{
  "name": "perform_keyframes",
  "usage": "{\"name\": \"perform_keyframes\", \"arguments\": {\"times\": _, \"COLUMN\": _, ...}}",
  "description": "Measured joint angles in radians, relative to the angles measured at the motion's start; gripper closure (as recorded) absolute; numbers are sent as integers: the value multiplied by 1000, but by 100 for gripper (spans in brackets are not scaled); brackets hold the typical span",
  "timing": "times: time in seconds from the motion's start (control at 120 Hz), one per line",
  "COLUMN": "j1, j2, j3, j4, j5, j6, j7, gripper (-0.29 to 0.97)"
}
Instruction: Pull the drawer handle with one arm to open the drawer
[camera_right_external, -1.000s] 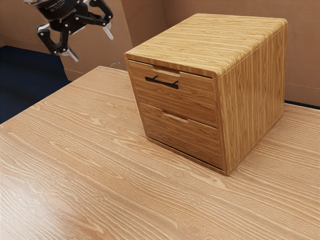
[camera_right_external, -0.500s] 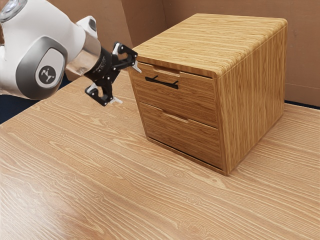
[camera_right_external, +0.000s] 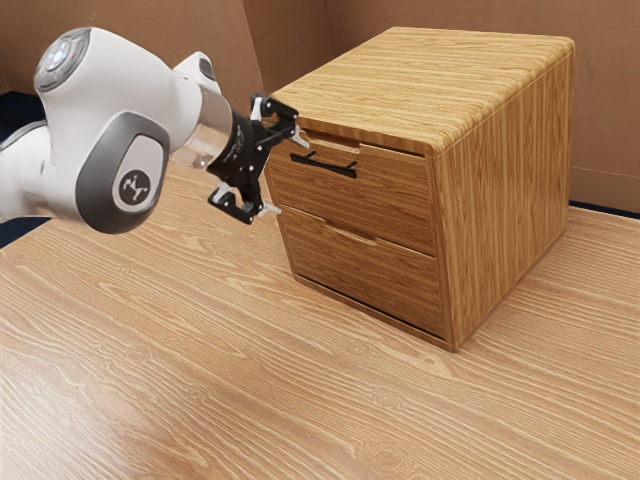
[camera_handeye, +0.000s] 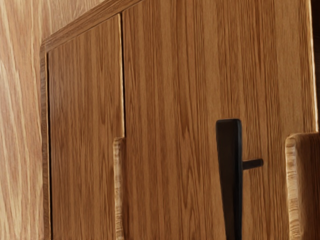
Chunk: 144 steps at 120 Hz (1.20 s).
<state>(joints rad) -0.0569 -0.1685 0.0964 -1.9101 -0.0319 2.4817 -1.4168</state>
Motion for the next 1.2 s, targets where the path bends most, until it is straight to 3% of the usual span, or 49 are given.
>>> {"name": "perform_keyframes", "arguments": {"times": 1.2, "j1": -5, "j2": 81, "j3": -9, "j4": -7, "j5": 3, "j6": 122, "j7": -113, "gripper": 0}}
